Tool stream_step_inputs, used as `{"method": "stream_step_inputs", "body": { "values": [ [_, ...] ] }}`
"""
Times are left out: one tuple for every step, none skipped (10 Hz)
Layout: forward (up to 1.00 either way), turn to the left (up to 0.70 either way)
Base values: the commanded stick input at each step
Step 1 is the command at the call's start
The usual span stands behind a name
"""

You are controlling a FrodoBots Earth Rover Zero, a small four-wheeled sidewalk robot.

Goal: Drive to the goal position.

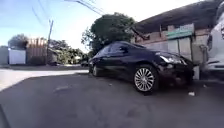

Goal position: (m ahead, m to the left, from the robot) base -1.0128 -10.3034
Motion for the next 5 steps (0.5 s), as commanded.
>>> {"method": "stream_step_inputs", "body": {
  "values": [
    [0.00, -1.00],
    [0.00, -1.00],
    [0.00, -1.00],
    [0.00, -1.00],
    [0.00, -1.00]
  ]
}}
